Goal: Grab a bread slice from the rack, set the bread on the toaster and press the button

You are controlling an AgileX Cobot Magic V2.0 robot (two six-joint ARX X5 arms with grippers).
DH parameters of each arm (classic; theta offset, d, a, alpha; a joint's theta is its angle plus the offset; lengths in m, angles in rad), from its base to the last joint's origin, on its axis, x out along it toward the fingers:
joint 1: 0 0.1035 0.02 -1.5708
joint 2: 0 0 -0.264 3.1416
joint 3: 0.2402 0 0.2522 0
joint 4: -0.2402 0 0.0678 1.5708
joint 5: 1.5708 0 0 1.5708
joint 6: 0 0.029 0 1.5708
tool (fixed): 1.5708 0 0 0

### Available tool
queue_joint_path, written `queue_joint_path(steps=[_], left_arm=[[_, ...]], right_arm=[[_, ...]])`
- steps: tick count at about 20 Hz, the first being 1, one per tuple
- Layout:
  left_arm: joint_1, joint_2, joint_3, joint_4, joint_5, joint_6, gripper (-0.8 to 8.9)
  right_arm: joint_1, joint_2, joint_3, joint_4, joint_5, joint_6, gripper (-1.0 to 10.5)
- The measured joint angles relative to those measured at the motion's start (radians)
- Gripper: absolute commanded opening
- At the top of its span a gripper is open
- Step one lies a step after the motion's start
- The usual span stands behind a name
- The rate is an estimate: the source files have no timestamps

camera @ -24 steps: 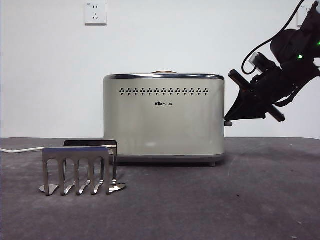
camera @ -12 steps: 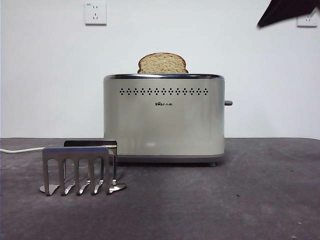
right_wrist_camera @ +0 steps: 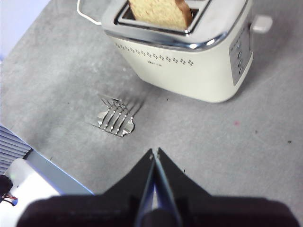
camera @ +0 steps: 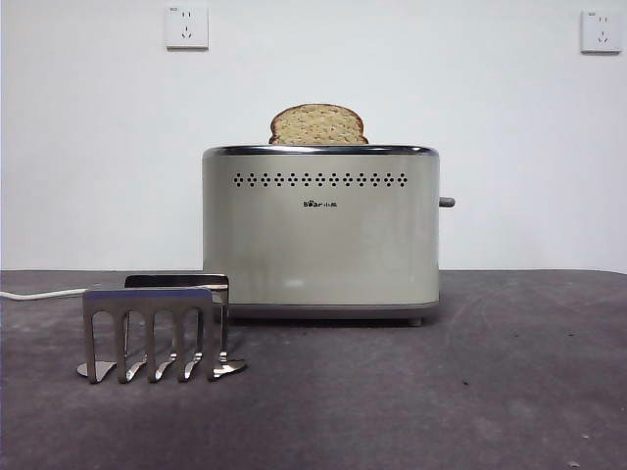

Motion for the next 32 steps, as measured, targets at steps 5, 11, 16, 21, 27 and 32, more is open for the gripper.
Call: queue_joint_path(steps=[5,11,16,21,27,32], left_arm=[[0.0,0.0,0.0,0.0,0.0,0.0,-0.03],[0.0,0.0,0.0,0.0,0.0,0.0,-0.03],[0.018,-0.001,0.0,0.041,-0.044,0.007,-0.03],[0.195,-0.095,-0.007,0.369,0.032,0.087,-0.03],[0.432,-0.232,-0.027,0.524,0.086,0.105,-0.03],[0.566,-0.463,-0.41,0.829,0.081,0.105,-0.03]], right_arm=[[0.0,-0.009,0.0,0.0,0.003,-0.004,0.0],[0.0,-0.009,0.0,0.0,0.003,-0.004,0.0],[0.0,-0.009,0.0,0.0,0.003,-0.004,0.0],[0.0,-0.01,0.0,0.0,0.003,-0.004,0.0],[0.0,-0.01,0.0,0.0,0.003,-0.004,0.0],[0.0,-0.009,0.0,0.0,0.003,-0.004,0.0]])
